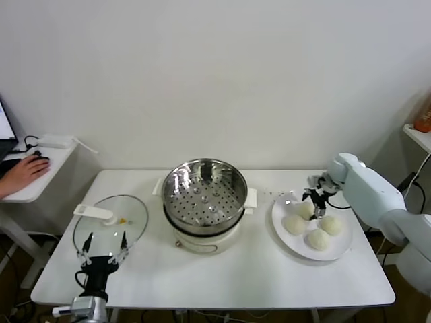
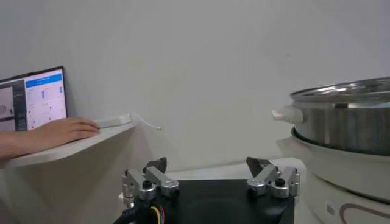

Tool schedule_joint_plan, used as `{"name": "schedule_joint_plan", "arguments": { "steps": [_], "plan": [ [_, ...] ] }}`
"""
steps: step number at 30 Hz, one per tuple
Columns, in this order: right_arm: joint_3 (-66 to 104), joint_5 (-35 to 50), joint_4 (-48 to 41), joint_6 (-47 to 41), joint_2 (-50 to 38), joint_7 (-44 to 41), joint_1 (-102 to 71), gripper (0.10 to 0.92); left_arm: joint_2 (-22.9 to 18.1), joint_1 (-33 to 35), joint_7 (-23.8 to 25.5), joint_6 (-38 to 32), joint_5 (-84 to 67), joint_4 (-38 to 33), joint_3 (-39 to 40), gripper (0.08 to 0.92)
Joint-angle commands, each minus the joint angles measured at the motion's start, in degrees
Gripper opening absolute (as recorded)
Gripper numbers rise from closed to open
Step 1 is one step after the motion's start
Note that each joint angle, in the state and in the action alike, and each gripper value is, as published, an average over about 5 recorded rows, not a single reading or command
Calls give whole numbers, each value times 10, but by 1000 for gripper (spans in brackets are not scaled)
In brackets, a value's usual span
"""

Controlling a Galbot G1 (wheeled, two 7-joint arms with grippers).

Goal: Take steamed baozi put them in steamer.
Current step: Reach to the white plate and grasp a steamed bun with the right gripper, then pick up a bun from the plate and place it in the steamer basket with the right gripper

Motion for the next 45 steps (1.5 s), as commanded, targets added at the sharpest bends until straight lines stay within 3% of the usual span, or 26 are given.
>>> {"name": "schedule_joint_plan", "arguments": {
  "steps": [1,13,28,33,45],
  "plan": [
    [10,-5,-4,1,2,2,-2,787,-1,0,0,1,0,1,0,823],
    [17,-6,0,3,-1,3,-6,711,-3,2,-1,0,0,1,0,823],
    [-2,12,57,35,-16,1,40,696,-5,7,-3,0,1,-6,-3,823],
    [-46,23,114,69,-30,-4,96,696,-6,9,-2,3,3,-11,-4,823],
    [-217,90,368,119,-68,-4,259,696,-12,19,-4,5,9,-24,-10,823]
  ]
}}
